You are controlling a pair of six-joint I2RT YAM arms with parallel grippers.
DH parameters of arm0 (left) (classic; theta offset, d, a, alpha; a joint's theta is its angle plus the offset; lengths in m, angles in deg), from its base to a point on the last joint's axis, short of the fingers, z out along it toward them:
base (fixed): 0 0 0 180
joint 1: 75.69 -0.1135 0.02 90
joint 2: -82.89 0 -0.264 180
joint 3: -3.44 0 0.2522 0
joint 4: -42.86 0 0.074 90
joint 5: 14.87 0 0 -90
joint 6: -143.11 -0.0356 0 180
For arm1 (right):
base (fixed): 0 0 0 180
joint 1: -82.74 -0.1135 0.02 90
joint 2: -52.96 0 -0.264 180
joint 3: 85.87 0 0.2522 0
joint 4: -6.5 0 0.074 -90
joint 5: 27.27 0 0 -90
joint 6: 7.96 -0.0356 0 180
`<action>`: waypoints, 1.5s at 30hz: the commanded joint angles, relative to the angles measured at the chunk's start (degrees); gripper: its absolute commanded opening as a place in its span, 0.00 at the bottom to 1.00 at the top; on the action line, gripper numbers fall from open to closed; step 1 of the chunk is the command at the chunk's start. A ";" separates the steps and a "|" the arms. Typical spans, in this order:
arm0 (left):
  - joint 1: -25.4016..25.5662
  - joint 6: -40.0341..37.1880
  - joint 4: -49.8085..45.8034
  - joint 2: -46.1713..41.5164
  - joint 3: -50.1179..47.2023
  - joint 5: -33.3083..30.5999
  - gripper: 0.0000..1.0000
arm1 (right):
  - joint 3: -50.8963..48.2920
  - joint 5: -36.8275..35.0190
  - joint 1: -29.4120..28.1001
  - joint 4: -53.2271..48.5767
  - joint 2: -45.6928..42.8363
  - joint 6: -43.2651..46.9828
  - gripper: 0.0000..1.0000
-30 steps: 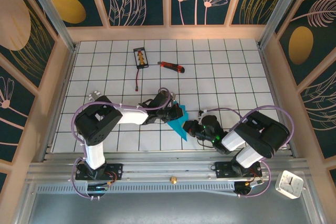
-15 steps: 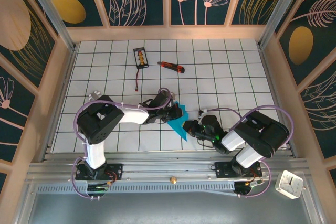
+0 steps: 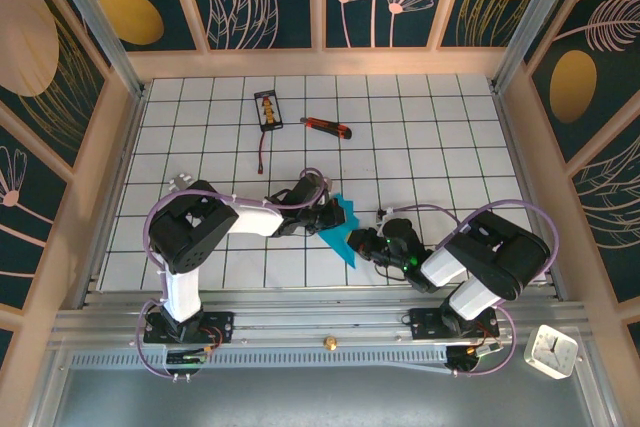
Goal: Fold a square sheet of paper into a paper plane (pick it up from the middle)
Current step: Fourth fold the wing at the center of the table.
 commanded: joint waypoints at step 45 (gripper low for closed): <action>-1.08 -1.54 3.08 0.17 -6.66 -2.21 0.00 | 6.57 -9.39 -3.60 -37.45 -24.71 11.03 0.22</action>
